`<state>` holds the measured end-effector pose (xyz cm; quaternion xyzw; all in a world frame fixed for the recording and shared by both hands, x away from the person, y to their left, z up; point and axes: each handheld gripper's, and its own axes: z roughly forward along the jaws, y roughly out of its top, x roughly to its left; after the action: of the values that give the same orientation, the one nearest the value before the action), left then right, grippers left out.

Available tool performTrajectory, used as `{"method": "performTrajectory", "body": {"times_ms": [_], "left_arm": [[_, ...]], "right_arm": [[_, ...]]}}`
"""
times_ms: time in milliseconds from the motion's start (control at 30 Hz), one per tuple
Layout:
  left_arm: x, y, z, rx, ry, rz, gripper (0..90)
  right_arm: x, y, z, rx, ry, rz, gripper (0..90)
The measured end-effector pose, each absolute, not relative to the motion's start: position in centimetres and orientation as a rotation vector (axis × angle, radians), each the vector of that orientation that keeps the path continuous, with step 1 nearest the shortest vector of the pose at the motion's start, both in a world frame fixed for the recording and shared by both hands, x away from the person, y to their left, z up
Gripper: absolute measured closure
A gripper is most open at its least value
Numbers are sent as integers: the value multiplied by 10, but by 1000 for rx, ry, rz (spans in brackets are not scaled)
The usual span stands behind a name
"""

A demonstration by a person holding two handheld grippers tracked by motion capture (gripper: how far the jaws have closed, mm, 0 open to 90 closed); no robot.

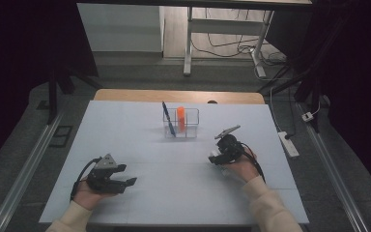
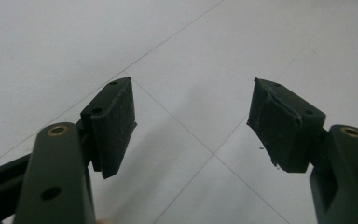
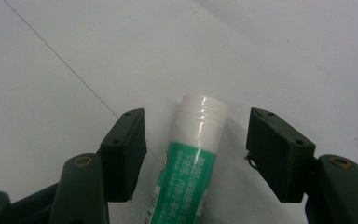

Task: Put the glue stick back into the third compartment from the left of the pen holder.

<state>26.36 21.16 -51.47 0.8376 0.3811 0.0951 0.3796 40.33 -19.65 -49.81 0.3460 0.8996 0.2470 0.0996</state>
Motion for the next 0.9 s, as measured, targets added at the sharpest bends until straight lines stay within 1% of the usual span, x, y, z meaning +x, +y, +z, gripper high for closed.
{"method": "performTrajectory", "body": {"times_ms": [133, 433, 533, 633, 900], "left_arm": [[264, 211, -515, 2144, 974, 246, 311], [263, 210, -515, 2146, 971, 259, 311], [262, 210, -514, 2151, 969, 266, 313], [262, 209, -515, 2152, 969, 270, 312], [262, 210, -514, 2138, 966, 291, 317]], "right_arm": [[404, -194, -501, 1020, 2648, 724, 410], [404, -191, -505, 1021, 2665, 684, 561], [404, -192, -505, 1050, 2658, 687, 579], [405, -193, -505, 1080, 2643, 696, 631], [407, -198, -501, 1137, 2656, 776, 647]]}}
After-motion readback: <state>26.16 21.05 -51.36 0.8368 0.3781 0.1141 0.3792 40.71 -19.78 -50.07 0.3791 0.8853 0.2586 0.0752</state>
